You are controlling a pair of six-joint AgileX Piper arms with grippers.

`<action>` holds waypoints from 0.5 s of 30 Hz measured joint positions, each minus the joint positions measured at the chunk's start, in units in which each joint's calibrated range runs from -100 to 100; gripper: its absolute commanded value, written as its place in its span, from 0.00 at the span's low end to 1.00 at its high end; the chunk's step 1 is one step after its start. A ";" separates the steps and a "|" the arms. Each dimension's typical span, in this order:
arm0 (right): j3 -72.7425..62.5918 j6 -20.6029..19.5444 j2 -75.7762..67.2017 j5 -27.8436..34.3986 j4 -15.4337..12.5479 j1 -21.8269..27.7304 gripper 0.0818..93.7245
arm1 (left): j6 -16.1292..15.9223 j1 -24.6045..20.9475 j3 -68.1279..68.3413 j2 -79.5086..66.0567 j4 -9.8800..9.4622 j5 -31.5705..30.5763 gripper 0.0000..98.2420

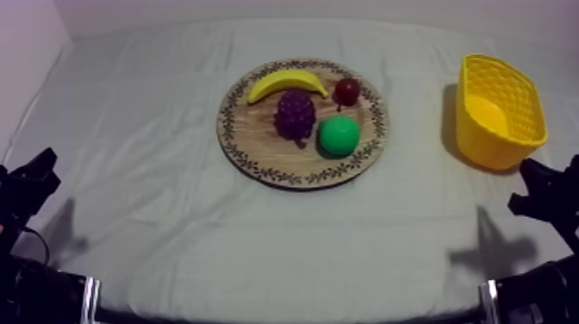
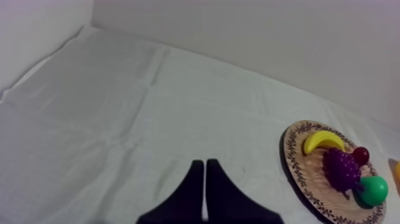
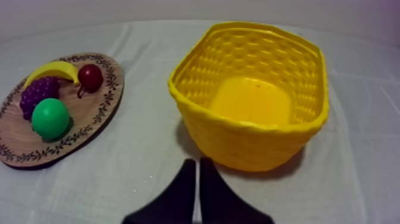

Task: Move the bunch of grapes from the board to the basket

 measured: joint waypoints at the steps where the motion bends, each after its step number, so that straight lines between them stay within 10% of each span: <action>1: 0.00 0.00 0.00 0.00 0.00 0.00 0.01 | 0.00 0.00 0.00 0.00 0.00 0.00 0.00; 15: 0.00 5.49 0.00 0.16 0.00 0.34 0.01 | 0.00 0.00 0.00 0.00 0.00 0.00 0.00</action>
